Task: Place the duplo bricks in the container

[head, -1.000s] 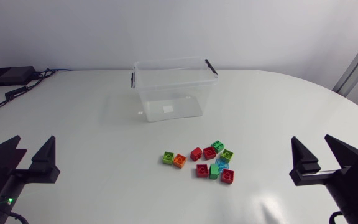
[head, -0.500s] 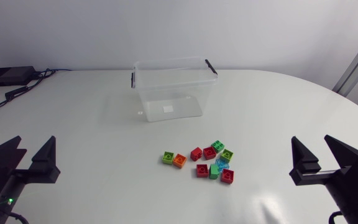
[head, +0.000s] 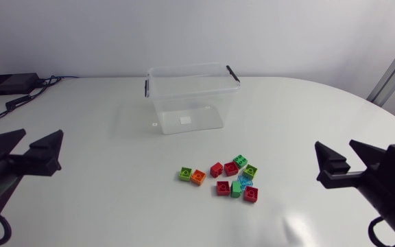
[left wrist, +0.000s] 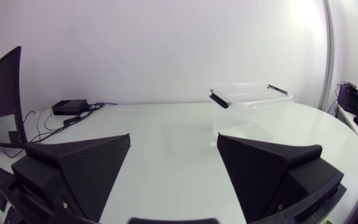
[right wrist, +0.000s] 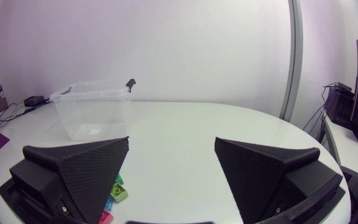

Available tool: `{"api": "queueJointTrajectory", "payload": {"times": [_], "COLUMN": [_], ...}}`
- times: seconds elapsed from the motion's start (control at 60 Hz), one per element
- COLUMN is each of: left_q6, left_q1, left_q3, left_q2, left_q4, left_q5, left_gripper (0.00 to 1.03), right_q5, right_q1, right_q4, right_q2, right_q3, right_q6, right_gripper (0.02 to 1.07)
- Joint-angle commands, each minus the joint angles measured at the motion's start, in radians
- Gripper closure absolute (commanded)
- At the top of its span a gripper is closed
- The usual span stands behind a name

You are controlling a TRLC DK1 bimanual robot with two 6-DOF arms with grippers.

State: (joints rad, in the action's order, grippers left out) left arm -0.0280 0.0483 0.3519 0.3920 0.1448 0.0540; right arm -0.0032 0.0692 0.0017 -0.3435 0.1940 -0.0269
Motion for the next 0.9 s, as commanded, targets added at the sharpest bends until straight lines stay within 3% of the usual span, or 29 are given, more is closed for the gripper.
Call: {"api": "queueJointTrajectory", "payload": {"times": [0.0,0.183,0.383,0.5,0.683,0.883], "left_q6": [0.013,-0.151,-0.354,-0.420,-0.490,-0.558], "left_q1": [0.018,0.068,0.124,0.108,0.065,0.033], "left_q3": [0.108,0.337,0.453,0.470,0.506,0.492], "left_q2": [0.146,0.502,0.737,0.809,0.941,0.969], "left_q4": [0.049,0.219,0.292,0.295,0.365,0.366], "left_q5": [0.001,0.000,-0.002,-0.097,-0.191,-0.200], "left_gripper": [0.08,0.15,0.14,0.13,0.13,0.13], "right_q5": [-0.004,-0.006,-0.003,-0.006,-0.156,-0.098], "right_q1": [0.035,0.107,0.250,0.351,0.480,0.710], "right_q4": [-0.017,-0.141,-0.368,-0.532,-0.572,-0.626], "right_q2": [-0.104,-0.299,-0.499,-0.635,-0.795,-1.029], "right_q3": [0.090,0.251,0.421,0.515,0.555,0.617], "right_q6": [-0.036,-0.119,-0.185,-0.179,-0.395,-0.462], "right_gripper": [0.07,0.07,0.07,0.07,0.07,0.08]}}
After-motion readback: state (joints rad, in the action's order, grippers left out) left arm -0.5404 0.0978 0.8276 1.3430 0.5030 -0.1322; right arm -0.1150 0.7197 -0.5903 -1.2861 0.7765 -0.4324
